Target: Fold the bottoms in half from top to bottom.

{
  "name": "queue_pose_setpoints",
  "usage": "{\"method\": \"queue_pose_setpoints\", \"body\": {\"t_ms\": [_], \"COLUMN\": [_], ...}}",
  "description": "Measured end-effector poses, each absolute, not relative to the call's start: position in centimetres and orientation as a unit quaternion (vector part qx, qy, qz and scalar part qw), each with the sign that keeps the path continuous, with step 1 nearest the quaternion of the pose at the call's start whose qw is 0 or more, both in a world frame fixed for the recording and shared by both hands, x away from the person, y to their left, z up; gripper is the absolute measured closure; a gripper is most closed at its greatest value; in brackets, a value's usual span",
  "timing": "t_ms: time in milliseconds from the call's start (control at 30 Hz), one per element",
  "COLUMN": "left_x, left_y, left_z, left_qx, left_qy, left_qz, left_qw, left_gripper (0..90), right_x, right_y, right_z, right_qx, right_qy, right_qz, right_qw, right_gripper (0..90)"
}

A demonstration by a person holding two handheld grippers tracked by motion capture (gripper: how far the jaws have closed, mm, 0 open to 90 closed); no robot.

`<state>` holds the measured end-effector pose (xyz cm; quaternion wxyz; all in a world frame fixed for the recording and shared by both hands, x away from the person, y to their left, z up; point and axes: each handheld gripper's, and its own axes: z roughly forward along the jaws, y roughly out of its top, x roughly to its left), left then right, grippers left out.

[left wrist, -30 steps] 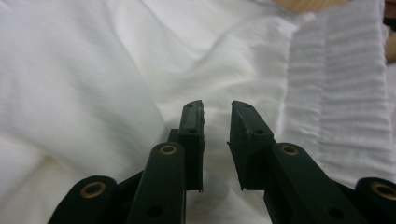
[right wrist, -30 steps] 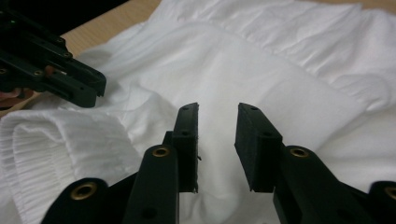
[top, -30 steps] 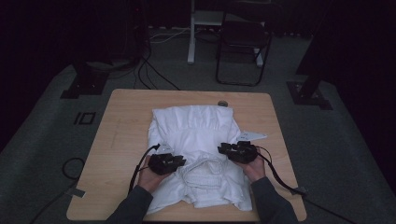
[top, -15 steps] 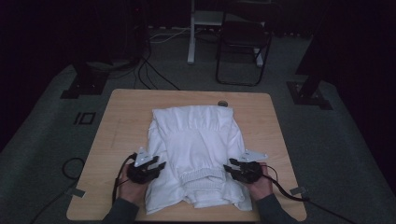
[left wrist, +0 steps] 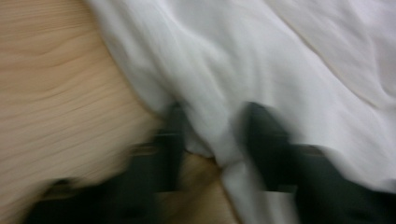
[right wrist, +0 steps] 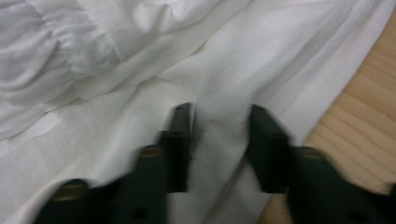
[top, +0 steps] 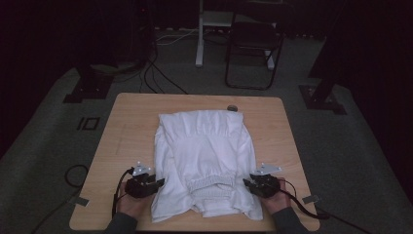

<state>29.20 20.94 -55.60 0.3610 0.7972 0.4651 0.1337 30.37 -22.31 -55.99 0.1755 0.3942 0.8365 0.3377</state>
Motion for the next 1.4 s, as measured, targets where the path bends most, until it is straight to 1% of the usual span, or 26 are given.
{"method": "queue_pose_setpoints", "body": {"t_ms": [33,67,133,200,233,300,367,467,500,533,567,600,667,700,800,900,1000,1067,1167,1233,1400], "left_x": [29.2,29.2,29.1,28.8,28.6,28.1,27.4,26.5,26.4,26.4,26.6,26.9,27.4,28.0,30.0,32.2,34.4,36.1,38.1,39.4,42.4], "left_y": [21.1,21.7,23.1,25.2,26.5,27.8,28.1,27.9,27.9,28.0,28.0,28.1,28.1,28.0,27.7,27.0,26.3,25.5,24.7,24.2,22.8], "left_z": [-55.6,-55.4,-55.0,-54.3,-54.0,-53.7,-53.7,-54.0,-54.0,-53.9,-53.6,-53.3,-52.5,-51.9,-50.6,-49.7,-49.2,-48.9,-48.7,-48.7,-49.0], "left_qx": [0.792,0.785,0.771,0.754,0.742,0.734,0.747,0.766,0.768,0.768,0.764,0.763,0.755,0.753,0.745,0.741,0.739,0.739,0.741,0.740,0.747], "left_qy": [0.470,0.474,0.488,0.507,0.520,0.530,0.524,0.513,0.509,0.506,0.505,0.503,0.500,0.499,0.493,0.484,0.475,0.470,0.470,0.472,0.478], "left_qz": [0.122,0.113,0.114,0.128,0.125,0.120,0.116,0.110,0.109,0.117,0.132,0.142,0.158,0.172,0.190,0.202,0.212,0.228,0.229,0.221,0.219], "left_qw": [0.371,0.383,0.394,0.398,0.404,0.408,0.391,0.371,0.373,0.376,0.379,0.381,0.393,0.394,0.407,0.419,0.427,0.425,0.423,0.424,0.408], "left_gripper": [81.7,86.2,87.4,87.8,87.9,88.1,88.1,87.7,86.5,82.3,73.5,66.0,58.6,56.3,51.9,48.5,45.8,43.5,42.8,42.9,41.9], "right_x": [30.4,30.6,30.7,30.6,30.5,30.2,29.7,28.1,27.6,27.4,27.3,27.3,27.8,28.0,29.8,31.8,34.5,36.1,38.2,39.2,42.1], "right_y": [-22.4,-22.6,-23.4,-24.6,-25.1,-26.3,-26.8,-26.7,-26.7,-26.7,-26.7,-26.8,-27.1,-27.2,-26.9,-26.3,-25.4,-24.8,-23.8,-23.3,-22.1], "right_z": [-55.9,-55.9,-55.7,-55.3,-55.2,-54.7,-54.5,-55.0,-55.2,-55.2,-55.2,-55.0,-54.5,-54.2,-53.0,-52.5,-52.4,-52.2,-51.8,-51.4,-50.4], "right_qx": [0.396,0.400,0.409,0.425,0.431,0.445,0.446,0.436,0.433,0.427,0.419,0.418,0.422,0.424,0.418,0.410,0.404,0.402,0.399,0.396,0.401], "right_qy": [0.836,0.836,0.832,0.821,0.816,0.807,0.807,0.823,0.826,0.829,0.832,0.827,0.816,0.810,0.797,0.792,0.787,0.786,0.786,0.786,0.778], "right_qz": [0.335,0.330,0.321,0.330,0.333,0.338,0.346,0.324,0.326,0.328,0.334,0.345,0.363,0.372,0.404,0.418,0.435,0.441,0.441,0.439,0.443], "right_qw": [0.177,0.180,0.191,0.192,0.192,0.191,0.173,0.162,0.156,0.149,0.143,0.149,0.158,0.160,0.166,0.173,0.168,0.164,0.170,0.180,0.196], "right_gripper": [85.9,87.6,88.2,88.5,88.5,88.8,88.8,88.8,88.6,87.1,80.5,68.8,59.1,56.3,52.7,51.3,50.5,50.6,50.5,50.3,48.0]}}
